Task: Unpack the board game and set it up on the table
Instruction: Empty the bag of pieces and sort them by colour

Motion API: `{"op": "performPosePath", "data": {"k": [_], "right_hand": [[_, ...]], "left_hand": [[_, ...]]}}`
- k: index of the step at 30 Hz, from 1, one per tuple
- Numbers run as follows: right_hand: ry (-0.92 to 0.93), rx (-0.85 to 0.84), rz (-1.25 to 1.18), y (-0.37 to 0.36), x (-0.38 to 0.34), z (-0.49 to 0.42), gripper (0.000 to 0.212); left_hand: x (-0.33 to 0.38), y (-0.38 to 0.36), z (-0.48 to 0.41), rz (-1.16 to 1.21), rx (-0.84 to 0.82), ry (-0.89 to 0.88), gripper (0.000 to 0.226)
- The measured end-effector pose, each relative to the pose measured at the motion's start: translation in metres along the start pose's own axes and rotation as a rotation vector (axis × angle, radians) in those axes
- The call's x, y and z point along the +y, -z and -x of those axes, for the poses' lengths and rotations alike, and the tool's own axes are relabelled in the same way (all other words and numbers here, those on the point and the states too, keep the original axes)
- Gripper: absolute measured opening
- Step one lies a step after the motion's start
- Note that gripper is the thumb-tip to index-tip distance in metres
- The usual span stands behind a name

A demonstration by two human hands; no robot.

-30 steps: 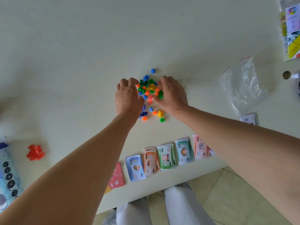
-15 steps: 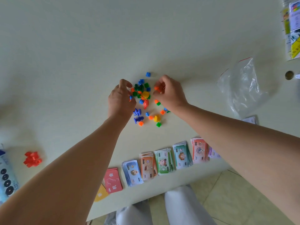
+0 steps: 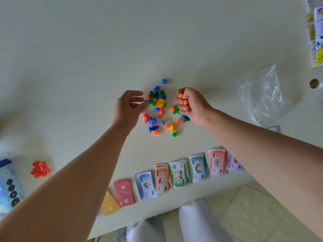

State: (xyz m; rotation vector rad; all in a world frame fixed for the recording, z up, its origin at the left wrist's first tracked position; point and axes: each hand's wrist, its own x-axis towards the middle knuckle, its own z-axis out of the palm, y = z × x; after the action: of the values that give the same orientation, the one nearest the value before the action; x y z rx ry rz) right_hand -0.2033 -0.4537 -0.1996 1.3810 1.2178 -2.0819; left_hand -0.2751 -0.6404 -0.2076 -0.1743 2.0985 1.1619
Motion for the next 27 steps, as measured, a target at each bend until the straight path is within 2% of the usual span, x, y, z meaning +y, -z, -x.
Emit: {"op": "performPosePath", "data": {"k": [4, 8, 11, 13, 15, 18, 20, 23, 27], "right_hand": [[-0.007, -0.025, -0.144, 0.001, 0.002, 0.0, 0.022], [-0.016, -0.001, -0.17, 0.005, 0.001, -0.001, 0.023], [0.062, 0.089, 0.017, 0.006, 0.002, 0.0, 0.025], [0.184, 0.145, 0.286, 0.008, 0.006, 0.0, 0.028], [0.327, 0.18, 0.56, 0.011, 0.012, -0.001, 0.024], [0.447, 0.261, 0.941, 0.013, 0.022, -0.001, 0.011], [0.503, 0.265, 1.138, 0.011, 0.025, 0.0, 0.019], [0.563, 0.256, 1.239, 0.006, 0.027, -0.001, 0.026], [0.627, 0.247, 1.36, 0.003, 0.029, 0.0, 0.027]], "left_hand": [[-0.001, 0.001, 0.001, 0.037, 0.026, 0.01, 0.027], [0.008, 0.005, 0.007, 0.559, 0.06, 0.204, 0.022], [0.015, 0.007, 0.009, 0.881, 0.008, 0.338, 0.03], [0.019, 0.004, 0.01, 0.915, -0.002, 0.376, 0.031], [0.023, -0.004, 0.01, 0.683, 0.04, 0.341, 0.029], [0.021, -0.015, 0.008, 0.219, 0.115, 0.185, 0.022], [0.019, -0.018, 0.006, -0.034, 0.127, 0.041, 0.018], [0.016, -0.023, 0.006, -0.401, 0.074, -0.216, 0.021], [0.016, -0.029, 0.004, -0.616, 0.042, -0.328, 0.027]]}}
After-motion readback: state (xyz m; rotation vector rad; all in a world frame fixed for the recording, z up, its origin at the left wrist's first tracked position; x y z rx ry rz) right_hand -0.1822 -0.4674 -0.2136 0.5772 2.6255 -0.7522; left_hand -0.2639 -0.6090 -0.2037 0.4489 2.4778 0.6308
